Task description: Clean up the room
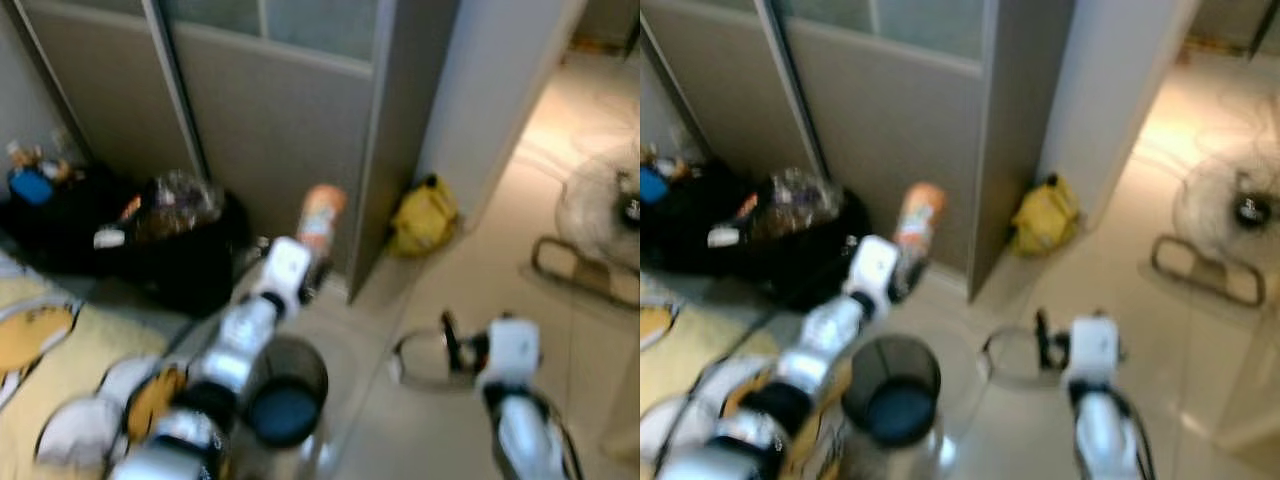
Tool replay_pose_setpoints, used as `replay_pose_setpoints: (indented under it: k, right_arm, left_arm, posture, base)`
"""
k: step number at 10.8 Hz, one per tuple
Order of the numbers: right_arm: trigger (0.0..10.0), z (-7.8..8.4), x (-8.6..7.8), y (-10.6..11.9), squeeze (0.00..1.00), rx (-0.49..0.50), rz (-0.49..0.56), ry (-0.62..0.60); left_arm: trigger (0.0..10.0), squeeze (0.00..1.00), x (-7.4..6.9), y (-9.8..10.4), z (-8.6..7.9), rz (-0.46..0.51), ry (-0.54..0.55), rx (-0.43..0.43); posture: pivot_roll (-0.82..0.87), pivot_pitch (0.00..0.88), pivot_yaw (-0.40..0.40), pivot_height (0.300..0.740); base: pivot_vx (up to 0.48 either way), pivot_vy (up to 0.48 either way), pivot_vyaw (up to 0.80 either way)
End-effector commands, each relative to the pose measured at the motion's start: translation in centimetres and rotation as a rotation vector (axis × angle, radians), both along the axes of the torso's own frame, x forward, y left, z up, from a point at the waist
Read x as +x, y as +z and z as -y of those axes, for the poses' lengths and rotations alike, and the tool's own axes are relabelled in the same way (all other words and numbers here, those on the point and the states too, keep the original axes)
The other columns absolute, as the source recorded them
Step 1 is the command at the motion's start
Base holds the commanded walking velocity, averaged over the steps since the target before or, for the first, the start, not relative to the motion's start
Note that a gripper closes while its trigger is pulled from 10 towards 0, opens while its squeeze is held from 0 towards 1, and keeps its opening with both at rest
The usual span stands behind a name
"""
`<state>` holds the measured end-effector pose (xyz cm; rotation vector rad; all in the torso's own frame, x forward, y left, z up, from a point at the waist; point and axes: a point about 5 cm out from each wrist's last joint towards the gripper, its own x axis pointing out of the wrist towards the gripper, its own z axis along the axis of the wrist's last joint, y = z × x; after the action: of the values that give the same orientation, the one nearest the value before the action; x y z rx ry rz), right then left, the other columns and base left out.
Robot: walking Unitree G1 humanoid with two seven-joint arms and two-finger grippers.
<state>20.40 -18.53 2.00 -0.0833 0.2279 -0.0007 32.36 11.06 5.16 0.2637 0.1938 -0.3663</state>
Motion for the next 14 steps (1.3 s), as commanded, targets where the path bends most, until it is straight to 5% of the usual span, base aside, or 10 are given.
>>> replay_pose_setpoints:
  k: [1,3,5,8,9,10,11,14]
  right_arm:
    - [10.0,-1.3,-0.8,-0.9,0.00,0.028,-0.071,0.070]
    - [10.0,-1.7,-3.5,-1.6,0.00,0.042,-0.153,0.112]
    - [10.0,-2.9,-6.1,-1.5,0.00,0.033,-0.211,0.198]
    - [10.0,-4.1,-8.3,-1.0,0.00,0.022,-0.257,0.285]
    - [10.0,-4.3,-8.4,-0.5,0.00,0.039,-0.257,0.313]
    - [10.0,-4.7,-8.5,0.2,0.00,0.042,-0.261,0.392]
    - [10.0,-4.8,-8.5,0.4,0.00,0.034,-0.265,0.417]
    - [10.0,-4.9,-8.2,0.8,0.00,0.028,-0.270,0.435]
  left_arm:
    - [10.0,0.00,-0.2,-1.6,-2.3,-0.097,0.132,0.075]
    - [10.0,0.00,-3.3,-6.4,-6.1,-0.439,0.325,0.128]
    - [10.0,0.00,-4.4,-7.6,-5.8,-0.514,0.282,0.230]
    - [10.0,0.00,-3.2,-6.4,-7.4,-0.471,0.365,0.311]
    - [10.0,0.90,-3.0,-6.3,-7.1,-0.473,0.337,0.330]
    - [10.0,1.00,-3.1,-6.6,-5.9,-0.520,0.300,0.232]
    - [10.0,1.00,-3.4,-6.9,-5.4,-0.546,0.282,0.206]
    - [10.0,1.00,-3.1,-6.6,-6.2,-0.519,0.316,0.277]
  posture:
    - [-0.23,0.096,0.032,0.736]
    - [-0.27,0.150,0.036,0.736]
    - [-0.31,0.221,0.042,0.736]
    - [-0.36,0.283,0.060,0.736]
    - [-0.37,0.289,0.063,0.736]
    - [-0.38,0.309,0.058,0.736]
    - [-0.38,0.311,0.058,0.736]
    - [-0.38,0.316,0.055,0.736]
  base:
    - [0.000,0.000,0.00]
    - [0.000,0.000,0.00]
    - [0.000,0.000,0.00]
    - [0.000,0.000,0.00]
    - [0.000,0.000,0.00]
    - [0.000,0.000,0.00]
    - [0.000,0.000,0.00]
    - [0.000,0.000,0.00]
